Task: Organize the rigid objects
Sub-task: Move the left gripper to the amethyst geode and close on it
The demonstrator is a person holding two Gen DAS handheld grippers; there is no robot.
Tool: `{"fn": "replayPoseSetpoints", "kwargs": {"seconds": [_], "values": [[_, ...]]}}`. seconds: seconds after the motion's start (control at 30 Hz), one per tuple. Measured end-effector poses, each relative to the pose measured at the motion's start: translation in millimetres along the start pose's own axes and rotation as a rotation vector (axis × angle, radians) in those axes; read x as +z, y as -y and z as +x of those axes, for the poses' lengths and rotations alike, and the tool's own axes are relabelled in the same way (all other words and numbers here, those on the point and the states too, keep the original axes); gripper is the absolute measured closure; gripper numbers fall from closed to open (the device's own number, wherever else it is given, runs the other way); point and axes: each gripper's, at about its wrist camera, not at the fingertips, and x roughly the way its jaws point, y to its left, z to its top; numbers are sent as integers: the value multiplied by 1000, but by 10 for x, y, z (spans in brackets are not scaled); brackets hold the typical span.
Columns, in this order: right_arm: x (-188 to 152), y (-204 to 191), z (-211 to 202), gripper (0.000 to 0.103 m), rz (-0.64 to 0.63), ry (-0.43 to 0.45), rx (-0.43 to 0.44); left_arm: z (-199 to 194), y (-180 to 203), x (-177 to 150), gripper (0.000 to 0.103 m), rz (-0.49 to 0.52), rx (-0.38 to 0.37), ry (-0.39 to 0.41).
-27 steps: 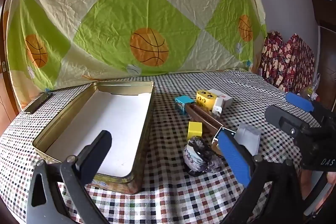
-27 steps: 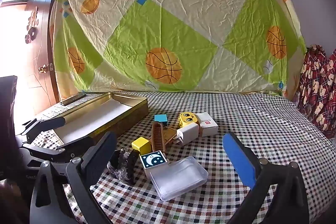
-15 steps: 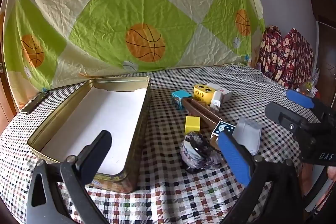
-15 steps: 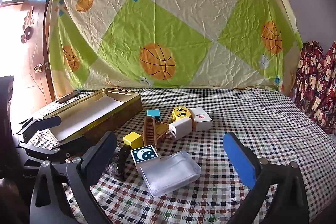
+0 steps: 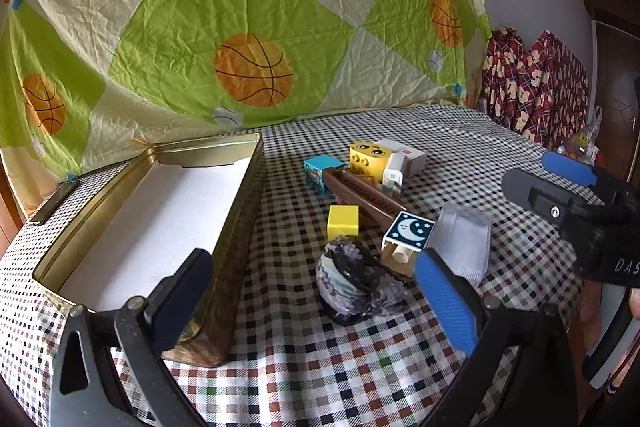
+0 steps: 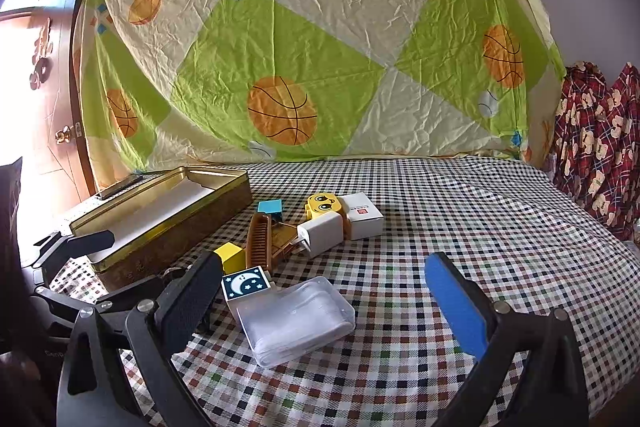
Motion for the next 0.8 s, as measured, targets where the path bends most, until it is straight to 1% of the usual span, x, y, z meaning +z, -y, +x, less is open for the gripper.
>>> {"fn": "replayPoseSetpoints", "kwargs": {"seconds": [0.23, 0.33, 0.43, 0.5, 0.57, 0.7, 0.8], "values": [[-68, 81, 77, 1, 13, -26, -3, 71, 88, -7, 1, 25, -33, -36], [-101, 88, 133, 1, 2, -41, -12, 132, 101, -5, 2, 30, -38, -73], [-128, 101, 191, 1, -11, -60, -46, 175, 98, -6, 2, 25, -50, -103], [-133, 117, 202, 1, -6, -67, -27, 210, 116, -4, 2, 34, -58, -124], [-127, 110, 201, 1, -16, -66, -18, 261, 133, -7, 8, 38, -65, -153], [-82, 55, 226, 1, -86, -76, -52, 323, 197, 21, 9, 74, -64, -189], [-40, 39, 251, 1, -115, -78, -53, 383, 246, 45, 18, 97, -71, -214]]}}
